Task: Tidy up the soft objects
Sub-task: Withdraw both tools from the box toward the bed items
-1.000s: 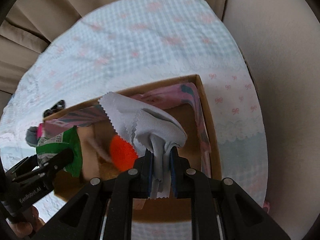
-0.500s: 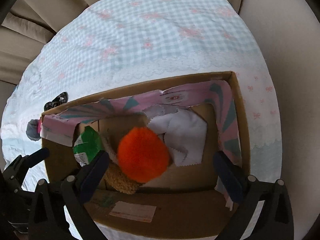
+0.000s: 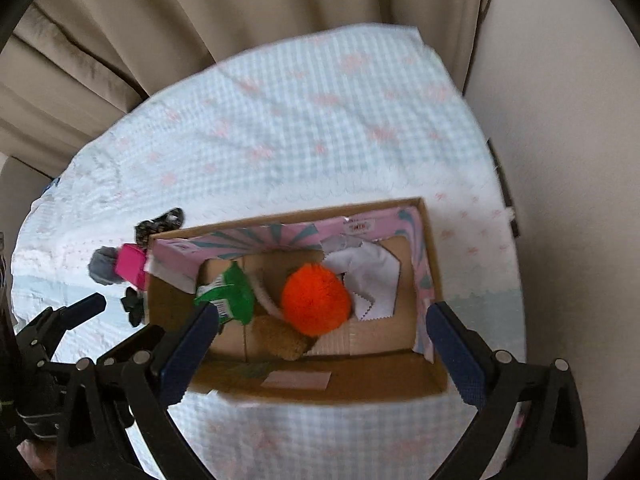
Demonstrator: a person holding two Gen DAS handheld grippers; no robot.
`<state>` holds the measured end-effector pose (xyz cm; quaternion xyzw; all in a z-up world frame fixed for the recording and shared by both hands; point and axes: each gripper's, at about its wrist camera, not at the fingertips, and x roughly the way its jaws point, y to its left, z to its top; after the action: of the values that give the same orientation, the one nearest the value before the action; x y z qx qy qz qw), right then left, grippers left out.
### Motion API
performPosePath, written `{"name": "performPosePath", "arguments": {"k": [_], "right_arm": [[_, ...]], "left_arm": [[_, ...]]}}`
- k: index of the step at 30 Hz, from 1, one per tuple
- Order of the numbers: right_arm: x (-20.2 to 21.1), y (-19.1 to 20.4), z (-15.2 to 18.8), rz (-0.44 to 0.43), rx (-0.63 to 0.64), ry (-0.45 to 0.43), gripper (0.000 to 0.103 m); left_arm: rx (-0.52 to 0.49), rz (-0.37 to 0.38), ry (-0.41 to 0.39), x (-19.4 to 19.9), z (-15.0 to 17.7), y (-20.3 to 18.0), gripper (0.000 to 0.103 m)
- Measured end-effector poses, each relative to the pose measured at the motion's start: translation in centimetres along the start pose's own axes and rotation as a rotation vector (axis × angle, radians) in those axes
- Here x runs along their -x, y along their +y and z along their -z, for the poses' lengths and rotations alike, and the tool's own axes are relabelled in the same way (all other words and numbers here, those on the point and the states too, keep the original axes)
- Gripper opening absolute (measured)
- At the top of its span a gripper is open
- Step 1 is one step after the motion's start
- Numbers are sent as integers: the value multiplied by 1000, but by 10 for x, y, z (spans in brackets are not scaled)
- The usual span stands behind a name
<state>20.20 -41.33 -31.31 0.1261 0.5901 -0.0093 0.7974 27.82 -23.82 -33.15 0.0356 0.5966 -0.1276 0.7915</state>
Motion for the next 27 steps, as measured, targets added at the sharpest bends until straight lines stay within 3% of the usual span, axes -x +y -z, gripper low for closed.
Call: {"name": "performPosePath", "arguments": {"k": [7, 15, 19, 27], "right_arm": [[84, 30, 26, 9, 46, -121, 103], [167, 66, 72, 26, 78, -296, 103], [195, 81, 96, 58, 94, -363, 103], [220, 106, 131, 18, 141, -433, 103]], "left_arm": [[4, 2, -135, 91, 27, 10, 103], [54, -16, -303, 185, 80, 38, 103], [75, -38, -369, 219, 109, 53, 103], [117, -69, -447, 262, 158, 84, 103]]}}
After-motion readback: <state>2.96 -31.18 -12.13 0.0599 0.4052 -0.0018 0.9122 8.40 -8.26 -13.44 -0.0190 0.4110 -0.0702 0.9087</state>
